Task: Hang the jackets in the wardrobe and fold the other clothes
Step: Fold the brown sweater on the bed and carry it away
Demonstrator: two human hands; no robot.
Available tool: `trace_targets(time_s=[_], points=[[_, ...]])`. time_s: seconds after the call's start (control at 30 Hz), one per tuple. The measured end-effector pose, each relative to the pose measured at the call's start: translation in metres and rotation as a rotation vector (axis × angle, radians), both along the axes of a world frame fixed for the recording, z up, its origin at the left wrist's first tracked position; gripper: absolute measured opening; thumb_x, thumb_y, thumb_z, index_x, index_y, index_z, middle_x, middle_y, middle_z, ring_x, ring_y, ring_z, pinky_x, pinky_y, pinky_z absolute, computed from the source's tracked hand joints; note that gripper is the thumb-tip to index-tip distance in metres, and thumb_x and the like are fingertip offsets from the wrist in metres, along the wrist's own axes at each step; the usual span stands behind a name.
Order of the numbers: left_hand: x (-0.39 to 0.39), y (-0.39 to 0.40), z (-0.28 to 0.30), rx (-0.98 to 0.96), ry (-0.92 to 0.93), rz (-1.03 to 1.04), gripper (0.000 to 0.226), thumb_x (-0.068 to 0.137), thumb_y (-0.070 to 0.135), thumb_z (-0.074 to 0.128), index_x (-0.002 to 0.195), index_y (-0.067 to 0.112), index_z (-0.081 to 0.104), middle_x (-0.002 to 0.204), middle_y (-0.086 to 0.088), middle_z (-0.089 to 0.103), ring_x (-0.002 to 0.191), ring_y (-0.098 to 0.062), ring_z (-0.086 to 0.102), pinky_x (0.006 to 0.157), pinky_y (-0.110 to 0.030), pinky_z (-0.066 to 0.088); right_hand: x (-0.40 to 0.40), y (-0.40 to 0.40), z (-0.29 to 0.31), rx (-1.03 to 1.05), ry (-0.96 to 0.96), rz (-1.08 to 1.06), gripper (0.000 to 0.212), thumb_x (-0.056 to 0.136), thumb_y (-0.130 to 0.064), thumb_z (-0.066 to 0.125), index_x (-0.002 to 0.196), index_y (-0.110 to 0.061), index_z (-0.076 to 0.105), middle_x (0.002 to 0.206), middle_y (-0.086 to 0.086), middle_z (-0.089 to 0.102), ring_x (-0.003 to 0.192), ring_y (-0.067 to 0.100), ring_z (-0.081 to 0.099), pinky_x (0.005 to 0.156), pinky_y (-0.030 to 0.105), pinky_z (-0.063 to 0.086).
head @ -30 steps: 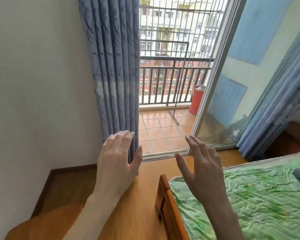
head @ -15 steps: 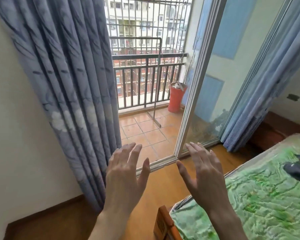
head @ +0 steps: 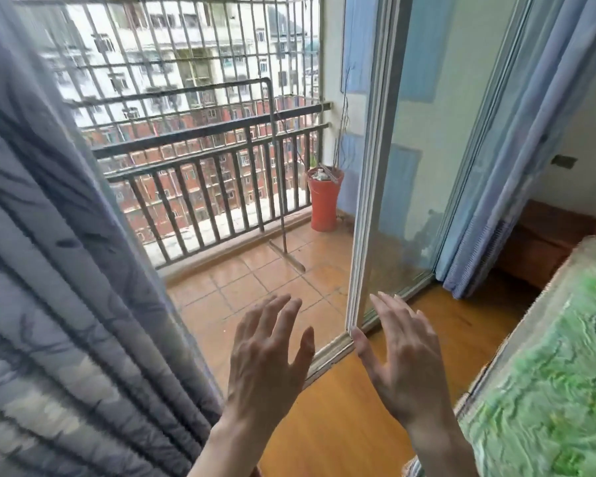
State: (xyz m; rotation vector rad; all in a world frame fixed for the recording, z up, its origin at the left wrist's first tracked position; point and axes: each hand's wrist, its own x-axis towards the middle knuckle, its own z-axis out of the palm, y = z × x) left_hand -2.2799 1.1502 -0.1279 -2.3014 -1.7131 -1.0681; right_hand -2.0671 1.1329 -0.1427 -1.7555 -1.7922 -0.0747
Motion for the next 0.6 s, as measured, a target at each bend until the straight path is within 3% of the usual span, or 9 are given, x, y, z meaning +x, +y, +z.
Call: trace_targets(time_s=[0.1, 0.3, 0.47, 0.6], points=[[0.005, 0.061, 0.002, 0.025, 0.037, -0.033, 0.047, 0.101, 0.043, 0.056, 0.141, 0.019, 0.061, 0.144, -0.002, 0.061, 0.132, -0.022, 0.055, 0.107, -0.045, 0.049, 0.004, 0.048, 0.003, 0.016, 0.011, -0.048, 0.066, 0.104, -0.065, 0.037, 0.154, -0.024, 0.045, 0.159, -0.004, 0.046, 0.152, 0.014, 0.034, 0.126, 0.034, 0.011], [0.029, 0.157, 0.007, 0.017, 0.001, -0.114, 0.049, 0.100, 0.042, 0.056, 0.143, 0.019, 0.060, 0.144, -0.005, 0.061, 0.132, -0.024, 0.053, 0.108, -0.041, 0.045, 0.035, 0.108, 0.010, 0.067, 0.021, -0.227, 0.064, 0.104, -0.061, 0.040, 0.150, -0.018, 0.052, 0.155, 0.000, 0.052, 0.147, 0.019, 0.042, 0.120, 0.052, 0.035], [0.072, 0.229, 0.002, 0.009, -0.004, -0.246, 0.050, 0.100, 0.041, 0.056, 0.143, 0.017, 0.061, 0.142, -0.005, 0.063, 0.130, -0.025, 0.055, 0.107, -0.044, 0.048, 0.070, 0.144, 0.007, 0.043, 0.014, -0.375, 0.064, 0.103, -0.061, 0.038, 0.149, -0.018, 0.053, 0.154, 0.002, 0.053, 0.146, 0.020, 0.043, 0.119, 0.052, 0.036], [0.113, 0.295, 0.003, 0.020, -0.026, -0.384, 0.049, 0.101, 0.040, 0.056, 0.143, 0.014, 0.061, 0.142, -0.004, 0.062, 0.133, -0.026, 0.055, 0.110, -0.047, 0.046, 0.096, 0.187, 0.001, 0.070, 0.019, -0.485, 0.058, 0.102, -0.053, 0.048, 0.146, -0.015, 0.056, 0.151, 0.003, 0.056, 0.143, 0.022, 0.047, 0.115, 0.053, 0.039]])
